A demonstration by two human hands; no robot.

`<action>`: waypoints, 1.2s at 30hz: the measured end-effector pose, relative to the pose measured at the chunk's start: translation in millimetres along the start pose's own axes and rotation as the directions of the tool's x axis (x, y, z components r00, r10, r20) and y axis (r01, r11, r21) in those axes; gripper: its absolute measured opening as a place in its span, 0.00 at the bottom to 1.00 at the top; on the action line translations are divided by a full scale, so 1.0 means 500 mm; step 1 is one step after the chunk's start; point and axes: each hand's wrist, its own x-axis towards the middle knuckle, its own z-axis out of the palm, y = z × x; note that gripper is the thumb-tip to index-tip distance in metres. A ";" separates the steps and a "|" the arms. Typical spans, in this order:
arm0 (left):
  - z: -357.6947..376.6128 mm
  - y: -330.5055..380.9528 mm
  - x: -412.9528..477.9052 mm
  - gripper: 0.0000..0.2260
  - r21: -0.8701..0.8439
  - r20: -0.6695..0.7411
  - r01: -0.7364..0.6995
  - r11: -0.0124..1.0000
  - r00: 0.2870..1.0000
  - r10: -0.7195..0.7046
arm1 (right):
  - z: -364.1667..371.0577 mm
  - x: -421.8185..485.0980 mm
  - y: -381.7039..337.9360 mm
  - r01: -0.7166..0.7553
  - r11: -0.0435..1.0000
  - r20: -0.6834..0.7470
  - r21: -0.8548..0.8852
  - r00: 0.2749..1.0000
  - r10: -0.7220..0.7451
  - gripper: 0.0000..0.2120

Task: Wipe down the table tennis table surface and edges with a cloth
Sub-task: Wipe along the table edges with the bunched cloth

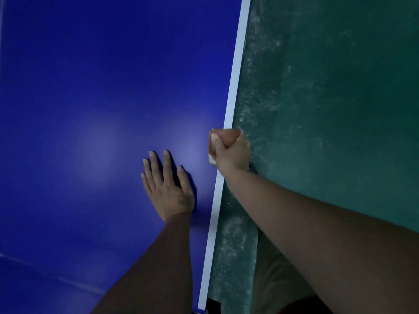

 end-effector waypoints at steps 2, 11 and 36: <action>0.000 -0.003 -0.001 0.25 0.014 0.003 -0.002 1.000 1.000 0.001 | 0.009 -0.016 0.015 -0.025 0.999 -0.008 0.020 1.000 0.025 0.40; -0.004 -0.004 0.000 0.25 0.023 0.047 -0.004 1.000 0.999 0.003 | -0.028 0.104 -0.167 -0.241 0.933 0.187 0.266 0.963 0.195 0.16; 0.148 0.369 0.603 0.28 0.028 0.169 -0.205 0.978 0.966 0.197 | -0.028 0.218 -0.261 -0.145 0.961 0.095 0.237 0.988 0.125 0.13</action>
